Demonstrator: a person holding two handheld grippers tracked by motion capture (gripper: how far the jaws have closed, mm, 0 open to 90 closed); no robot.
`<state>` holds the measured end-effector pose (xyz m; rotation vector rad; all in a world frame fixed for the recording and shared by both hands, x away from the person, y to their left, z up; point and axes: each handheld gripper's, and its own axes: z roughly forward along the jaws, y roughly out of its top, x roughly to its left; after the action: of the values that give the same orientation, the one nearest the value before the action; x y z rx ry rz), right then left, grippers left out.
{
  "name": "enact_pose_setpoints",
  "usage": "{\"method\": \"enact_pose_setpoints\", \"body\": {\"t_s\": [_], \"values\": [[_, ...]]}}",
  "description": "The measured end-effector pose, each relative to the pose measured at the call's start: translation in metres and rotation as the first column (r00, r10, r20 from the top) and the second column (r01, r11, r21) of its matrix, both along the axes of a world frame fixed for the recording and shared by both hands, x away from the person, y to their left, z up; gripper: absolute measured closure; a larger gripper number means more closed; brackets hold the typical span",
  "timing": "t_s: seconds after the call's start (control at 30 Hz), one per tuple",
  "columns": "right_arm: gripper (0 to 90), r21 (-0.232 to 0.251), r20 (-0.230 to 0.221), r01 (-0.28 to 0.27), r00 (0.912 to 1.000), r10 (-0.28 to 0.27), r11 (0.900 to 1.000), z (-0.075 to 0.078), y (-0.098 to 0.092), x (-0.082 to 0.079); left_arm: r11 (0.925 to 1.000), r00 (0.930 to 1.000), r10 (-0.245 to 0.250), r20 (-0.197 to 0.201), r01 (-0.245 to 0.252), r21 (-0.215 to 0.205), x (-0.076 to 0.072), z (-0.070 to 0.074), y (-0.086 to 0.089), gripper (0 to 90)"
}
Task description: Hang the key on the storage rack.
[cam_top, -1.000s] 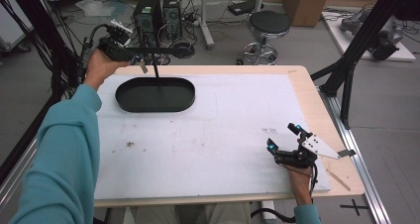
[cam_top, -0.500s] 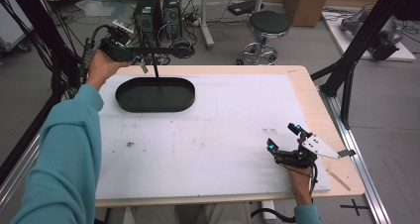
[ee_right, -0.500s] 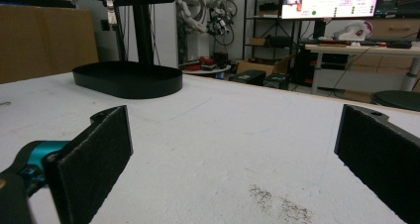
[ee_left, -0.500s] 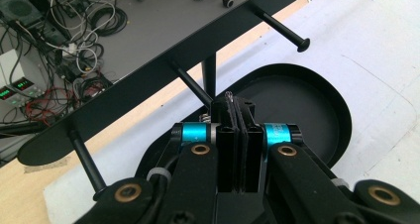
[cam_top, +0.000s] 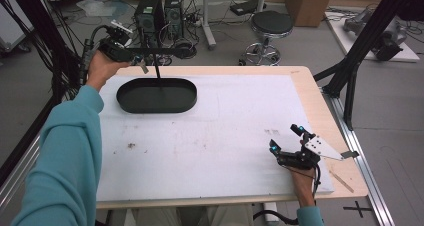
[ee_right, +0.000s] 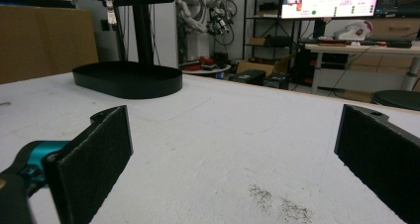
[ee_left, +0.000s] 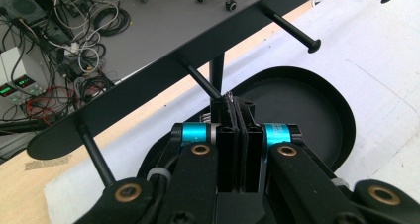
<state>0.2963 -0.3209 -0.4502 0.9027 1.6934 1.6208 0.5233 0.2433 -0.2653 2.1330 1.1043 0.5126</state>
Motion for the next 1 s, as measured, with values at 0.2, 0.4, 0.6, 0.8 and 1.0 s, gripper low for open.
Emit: {"method": "enact_pose_setpoints", "body": {"t_s": [0.2, 0.4, 0.6, 0.8, 1.0], "values": [[0.5, 0.0, -0.001, 0.002, 1.0, -0.002, 1.0, 0.0, -0.0001, -0.0001, 1.0, 1.0, 0.004, 0.005, -0.004, -0.005, 0.0005, 0.0001, 0.0013, 88.3], [0.5, 0.0, 0.002, 0.003, 1.0, -0.003, 1.0, 0.0, -0.0002, 0.0002, 1.0, 0.9999, 0.002, 0.014, -0.002, -0.008, 0.0017, -0.0003, 0.0023, 88.3], [0.5, 0.004, 0.004, 0.002, 1.0, -0.002, 1.0, -0.0002, -0.0003, 0.0007, 0.9999, 0.9994, 0.005, 0.035, -0.004, -0.016, 0.0016, 0.0005, 0.0041, 88.2], [0.5, 0.003, 0.004, 0.004, 1.0, -0.004, 1.0, -0.0002, -0.0004, 0.0005, 0.9995, 0.9911, 0.007, 0.133, -0.01, 0.028, 0.0012, -0.001, 0.0026, 89.4], [0.5, 0.005, 0.002, 0.002, 1.0, -0.002, 1.0, -0.0002, -0.0003, 0.0002, 0.9994, 0.9821, 0.016, 0.188, -0.021, 0.026, 0.0008, -0.0018, 0.0096, 51.2]]}}
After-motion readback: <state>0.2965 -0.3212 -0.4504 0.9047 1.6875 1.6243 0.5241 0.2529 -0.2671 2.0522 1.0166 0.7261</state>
